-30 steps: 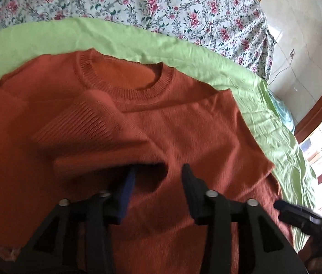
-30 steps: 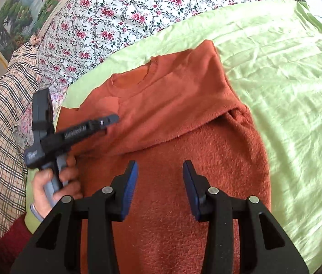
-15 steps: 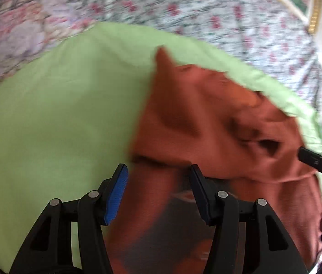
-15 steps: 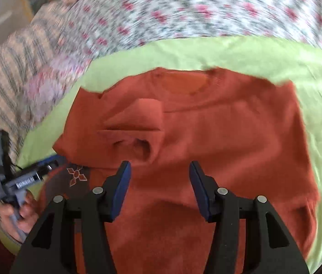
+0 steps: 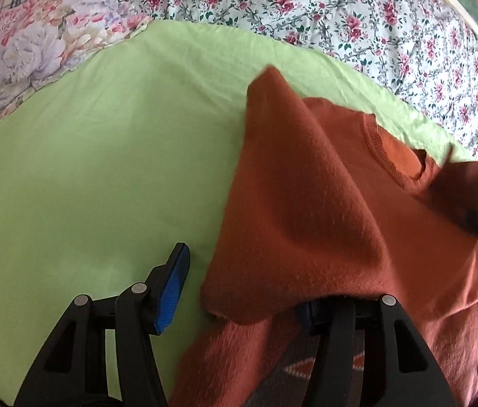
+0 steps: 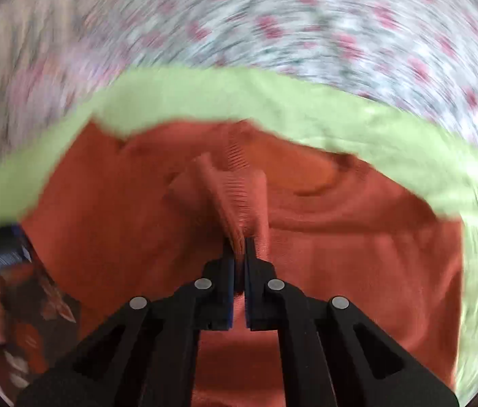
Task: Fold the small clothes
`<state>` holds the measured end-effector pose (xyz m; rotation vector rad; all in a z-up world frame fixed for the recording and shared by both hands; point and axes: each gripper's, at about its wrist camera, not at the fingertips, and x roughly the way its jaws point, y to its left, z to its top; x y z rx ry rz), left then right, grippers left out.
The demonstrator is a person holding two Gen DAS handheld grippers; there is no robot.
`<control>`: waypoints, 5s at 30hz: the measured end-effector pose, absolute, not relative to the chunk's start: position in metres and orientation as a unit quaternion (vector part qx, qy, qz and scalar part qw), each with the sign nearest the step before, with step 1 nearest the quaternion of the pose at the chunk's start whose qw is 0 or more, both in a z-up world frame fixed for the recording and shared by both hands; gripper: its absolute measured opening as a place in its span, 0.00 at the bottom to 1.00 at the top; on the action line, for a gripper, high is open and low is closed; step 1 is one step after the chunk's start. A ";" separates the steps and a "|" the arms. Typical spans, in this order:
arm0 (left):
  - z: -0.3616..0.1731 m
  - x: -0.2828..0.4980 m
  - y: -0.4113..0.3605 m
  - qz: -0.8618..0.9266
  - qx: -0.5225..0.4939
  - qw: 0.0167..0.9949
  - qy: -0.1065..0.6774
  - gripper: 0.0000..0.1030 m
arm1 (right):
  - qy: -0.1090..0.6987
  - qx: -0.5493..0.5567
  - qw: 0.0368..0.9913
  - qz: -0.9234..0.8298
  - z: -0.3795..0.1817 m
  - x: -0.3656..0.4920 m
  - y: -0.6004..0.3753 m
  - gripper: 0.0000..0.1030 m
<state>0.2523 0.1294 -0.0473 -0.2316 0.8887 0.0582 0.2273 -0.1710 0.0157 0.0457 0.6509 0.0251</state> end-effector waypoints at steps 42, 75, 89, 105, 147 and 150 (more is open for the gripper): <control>-0.061 0.220 0.194 0.039 -0.307 0.873 0.376 0.39 | 0.329 0.265 0.904 -0.065 -0.032 0.122 -0.292 0.11; -0.068 -0.032 0.153 -0.178 -0.164 0.844 0.478 0.53 | 0.353 0.263 0.894 0.081 -0.062 -0.129 -0.284 0.49; -0.080 -0.034 0.167 -0.216 -0.208 0.829 0.472 0.07 | 0.366 0.259 0.873 0.195 -0.081 -0.117 -0.261 0.13; 0.010 0.006 0.170 -0.195 -0.252 0.893 0.317 0.04 | 0.213 0.287 0.911 0.207 -0.003 -0.102 -0.279 0.07; -0.046 0.246 0.068 -0.198 -0.176 0.869 0.419 0.31 | 0.265 0.224 0.938 -0.002 -0.004 0.118 -0.353 0.36; -0.054 0.244 0.041 -0.197 -0.134 0.867 0.438 0.39 | 0.295 0.167 0.939 0.063 -0.006 0.127 -0.308 0.36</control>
